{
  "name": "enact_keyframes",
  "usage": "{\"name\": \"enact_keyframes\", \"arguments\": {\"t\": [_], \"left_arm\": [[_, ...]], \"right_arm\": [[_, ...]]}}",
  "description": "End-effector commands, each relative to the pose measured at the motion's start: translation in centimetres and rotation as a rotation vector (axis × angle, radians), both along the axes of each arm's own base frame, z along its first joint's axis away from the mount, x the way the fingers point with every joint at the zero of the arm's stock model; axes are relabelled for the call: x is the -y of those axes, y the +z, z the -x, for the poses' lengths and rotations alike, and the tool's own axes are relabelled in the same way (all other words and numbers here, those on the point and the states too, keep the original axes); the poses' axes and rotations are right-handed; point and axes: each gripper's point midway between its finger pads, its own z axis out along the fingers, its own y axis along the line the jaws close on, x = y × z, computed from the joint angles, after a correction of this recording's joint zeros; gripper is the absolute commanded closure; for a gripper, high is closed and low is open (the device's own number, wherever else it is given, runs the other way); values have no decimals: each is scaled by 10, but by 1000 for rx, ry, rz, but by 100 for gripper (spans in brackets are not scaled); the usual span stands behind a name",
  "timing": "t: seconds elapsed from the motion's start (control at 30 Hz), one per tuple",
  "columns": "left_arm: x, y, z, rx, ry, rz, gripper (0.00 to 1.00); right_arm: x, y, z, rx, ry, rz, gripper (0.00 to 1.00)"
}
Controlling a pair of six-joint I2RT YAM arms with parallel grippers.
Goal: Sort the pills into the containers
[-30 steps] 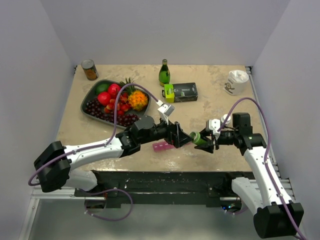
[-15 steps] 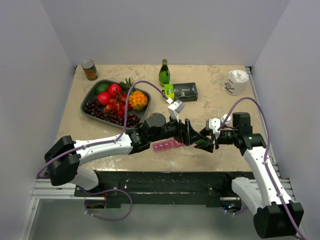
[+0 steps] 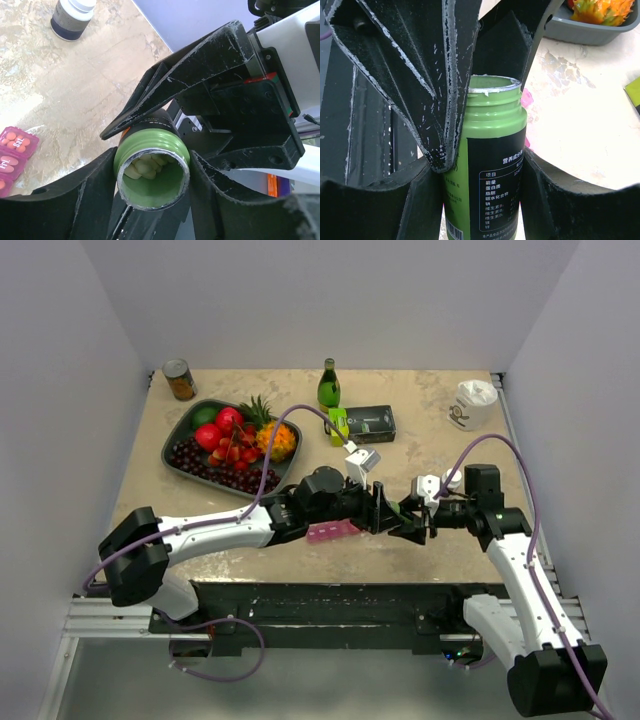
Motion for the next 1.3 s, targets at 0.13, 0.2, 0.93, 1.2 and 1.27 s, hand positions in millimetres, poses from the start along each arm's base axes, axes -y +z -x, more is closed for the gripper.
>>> {"name": "enact_keyframes", "arguments": {"t": [0.13,0.2,0.93,1.2,1.27], "left_arm": [[-9,14,9,1,-38,49,56],[-11,13,10,-17,-40,60,55],[-6,20,4,-69,-26,101,32],[-5,23,-2,-87,-5,136,33],[-6,20,-4,-91,7,132,33]], "right_arm": [[-3,9,-3,35,10,-27,100],[-3,10,-3,35,9,-29,100],[-4,10,-3,33,14,-37,100],[-4,10,-1,28,19,-42,100],[-5,10,-1,26,20,-43,100]]}}
